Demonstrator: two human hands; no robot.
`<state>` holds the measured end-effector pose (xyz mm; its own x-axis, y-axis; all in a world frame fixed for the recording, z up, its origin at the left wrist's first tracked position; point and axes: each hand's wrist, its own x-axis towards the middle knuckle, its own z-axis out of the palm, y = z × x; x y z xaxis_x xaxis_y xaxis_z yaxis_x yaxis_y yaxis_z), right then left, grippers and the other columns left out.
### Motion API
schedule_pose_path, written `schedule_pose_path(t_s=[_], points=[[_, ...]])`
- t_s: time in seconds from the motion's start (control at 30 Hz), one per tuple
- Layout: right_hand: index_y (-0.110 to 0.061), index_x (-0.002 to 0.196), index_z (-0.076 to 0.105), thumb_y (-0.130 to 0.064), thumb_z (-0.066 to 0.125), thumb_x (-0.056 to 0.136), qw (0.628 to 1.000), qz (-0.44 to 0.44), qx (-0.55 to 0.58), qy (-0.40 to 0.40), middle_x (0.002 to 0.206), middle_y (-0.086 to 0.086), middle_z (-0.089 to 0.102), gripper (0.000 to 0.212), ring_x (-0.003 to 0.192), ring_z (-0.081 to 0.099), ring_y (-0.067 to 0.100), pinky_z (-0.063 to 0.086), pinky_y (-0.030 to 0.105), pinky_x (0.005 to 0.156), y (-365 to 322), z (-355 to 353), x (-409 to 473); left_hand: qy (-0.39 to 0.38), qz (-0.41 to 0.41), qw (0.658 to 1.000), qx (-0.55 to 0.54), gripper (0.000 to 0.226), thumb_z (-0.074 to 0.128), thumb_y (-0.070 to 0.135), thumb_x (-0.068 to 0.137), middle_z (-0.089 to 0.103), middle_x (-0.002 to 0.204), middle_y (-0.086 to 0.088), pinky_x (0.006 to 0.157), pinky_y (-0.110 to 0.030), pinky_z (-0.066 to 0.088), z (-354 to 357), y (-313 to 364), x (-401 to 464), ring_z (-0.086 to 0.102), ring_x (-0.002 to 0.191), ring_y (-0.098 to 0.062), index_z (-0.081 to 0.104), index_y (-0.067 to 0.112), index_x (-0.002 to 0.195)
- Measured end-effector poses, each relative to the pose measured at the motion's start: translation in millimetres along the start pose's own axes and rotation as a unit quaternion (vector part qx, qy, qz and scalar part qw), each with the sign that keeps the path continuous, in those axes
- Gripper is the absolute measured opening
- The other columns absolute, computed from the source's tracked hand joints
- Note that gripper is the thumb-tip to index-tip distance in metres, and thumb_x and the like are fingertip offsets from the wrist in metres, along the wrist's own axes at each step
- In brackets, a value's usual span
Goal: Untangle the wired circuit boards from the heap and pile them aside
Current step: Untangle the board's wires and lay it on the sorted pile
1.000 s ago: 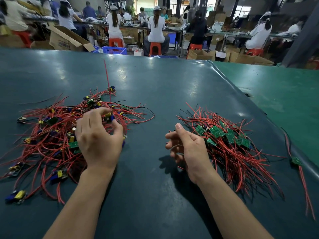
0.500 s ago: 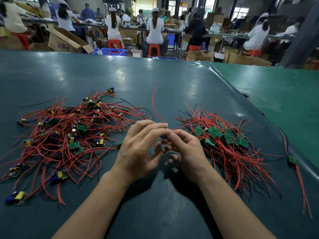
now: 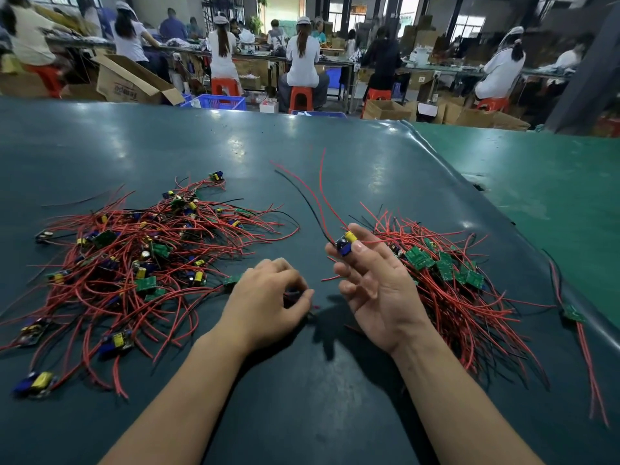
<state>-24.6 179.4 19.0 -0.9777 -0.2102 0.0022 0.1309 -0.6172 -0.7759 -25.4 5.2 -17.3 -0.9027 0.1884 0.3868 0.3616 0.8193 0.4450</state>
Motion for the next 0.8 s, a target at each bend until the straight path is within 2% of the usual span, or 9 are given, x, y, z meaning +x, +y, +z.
schedule_pose_path(t_s=[0.1, 0.17, 0.2, 0.27, 0.33, 0.43, 0.63, 0.73, 0.8], points=[[-0.018, 0.107, 0.068, -0.014, 0.064, 0.078, 1.0, 0.001, 0.002, -0.014, 0.091, 0.016, 0.074, 0.029, 0.061, 0.065, 0.013, 0.045, 0.018, 0.045, -0.6, -0.6, 0.2, 0.061, -0.113, 0.985, 0.117, 0.02, 0.061, 0.034, 0.09, 0.061, 0.096, -0.007, 0.088, -0.039, 0.041, 0.0, -14.1, 4.5, 0.051, 0.098, -0.03, 0.069, 0.016, 0.091], [-0.018, 0.105, 0.064, -0.015, 0.065, 0.077, 1.0, 0.002, -0.01, -0.021, 0.094, 0.017, 0.074, 0.028, 0.061, 0.065, 0.015, 0.044, 0.019, 0.044, -0.9, -0.8, -0.2, 0.138, -0.169, 0.968, 0.125, 0.017, 0.062, 0.024, 0.091, 0.061, 0.1, -0.014, 0.09, -0.042, 0.038, -6.3, -19.7, 8.5, 0.05, 0.099, -0.035, 0.069, 0.01, 0.097], [-0.018, 0.104, 0.061, -0.015, 0.065, 0.077, 0.999, 0.002, -0.024, -0.024, 0.096, 0.016, 0.074, 0.027, 0.061, 0.066, 0.015, 0.044, 0.02, 0.044, 0.0, -0.5, -0.5, 0.192, -0.149, 0.965, 0.094, 0.015, 0.062, 0.02, 0.091, 0.061, 0.098, -0.014, 0.088, -0.041, 0.039, -8.6, -17.8, 8.8, 0.051, 0.096, -0.035, 0.069, 0.008, 0.096], [-0.018, 0.102, 0.056, -0.016, 0.067, 0.076, 0.997, 0.004, -0.063, -0.033, 0.098, 0.015, 0.074, 0.029, 0.061, 0.066, 0.016, 0.044, 0.021, 0.042, 3.5, 1.5, -0.8, 0.278, -0.041, 0.96, 0.014, 0.019, 0.057, 0.021, 0.096, 0.061, 0.086, -0.006, 0.08, -0.035, 0.041, -9.3, -4.1, 5.8, 0.052, 0.085, -0.028, 0.069, 0.007, 0.09], [-0.016, 0.101, 0.053, -0.016, 0.071, 0.072, 0.994, 0.01, -0.101, -0.035, 0.093, 0.012, 0.074, 0.034, 0.06, 0.066, 0.017, 0.043, 0.021, 0.041, 7.6, 2.5, -1.0, 0.249, 0.024, 0.96, -0.126, 0.035, 0.045, 0.032, 0.1, 0.06, 0.081, 0.006, 0.076, -0.027, 0.042, -5.6, 15.0, 0.4, 0.055, 0.08, -0.017, 0.07, 0.009, 0.091], [-0.014, 0.098, 0.054, -0.013, 0.075, 0.069, 0.99, 0.019, -0.131, -0.04, 0.078, 0.005, 0.071, 0.037, 0.06, 0.068, 0.017, 0.044, 0.022, 0.04, 10.7, 1.5, -1.8, 0.136, -0.008, 0.952, -0.273, 0.04, 0.048, 0.045, 0.095, 0.065, 0.083, 0.011, 0.071, -0.021, 0.045, 2.0, 26.3, 0.1, 0.061, 0.078, -0.004, 0.072, 0.013, 0.096], [-0.013, 0.102, 0.059, -0.017, 0.075, 0.074, 0.98, 0.025, -0.194, -0.044, 0.079, 0.004, 0.072, 0.032, 0.058, 0.069, 0.02, 0.046, 0.022, 0.039, 11.3, -0.1, -0.9, 0.14, -0.028, 0.93, -0.339, 0.019, 0.062, 0.025, 0.089, 0.067, 0.09, -0.006, 0.073, -0.042, 0.052, -0.7, 21.9, 2.4, 0.064, 0.083, -0.025, 0.074, 0.012, 0.094], [-0.014, 0.098, 0.055, -0.015, 0.065, 0.09, 0.98, 0.03, -0.195, -0.028, 0.086, 0.008, 0.074, 0.013, 0.054, 0.068, 0.02, 0.045, 0.022, 0.037, 12.5, -0.4, 1.1, 0.117, -0.054, 0.921, -0.367, 0.014, 0.066, 0.017, 0.092, 0.07, 0.084, -0.005, 0.067, -0.033, 0.052, -1.1, 22.7, 2.4, 0.065, 0.072, -0.012, 0.075, 0.006, 0.091], [-0.015, 0.094, 0.05, -0.014, 0.063, 0.093, 0.98, 0.023, -0.198, -0.014, 0.085, 0.009, 0.074, 0.013, 0.051, 0.067, 0.021, 0.044, 0.022, 0.036, 13.7, -1.4, 2.1, 0.116, -0.073, 0.908, -0.395, 0.012, 0.066, 0.012, 0.091, 0.071, 0.079, -0.003, 0.063, -0.023, 0.05, -0.1, 24.4, 2.7, 0.061, 0.064, -0.006, 0.074, 0.003, 0.09]])
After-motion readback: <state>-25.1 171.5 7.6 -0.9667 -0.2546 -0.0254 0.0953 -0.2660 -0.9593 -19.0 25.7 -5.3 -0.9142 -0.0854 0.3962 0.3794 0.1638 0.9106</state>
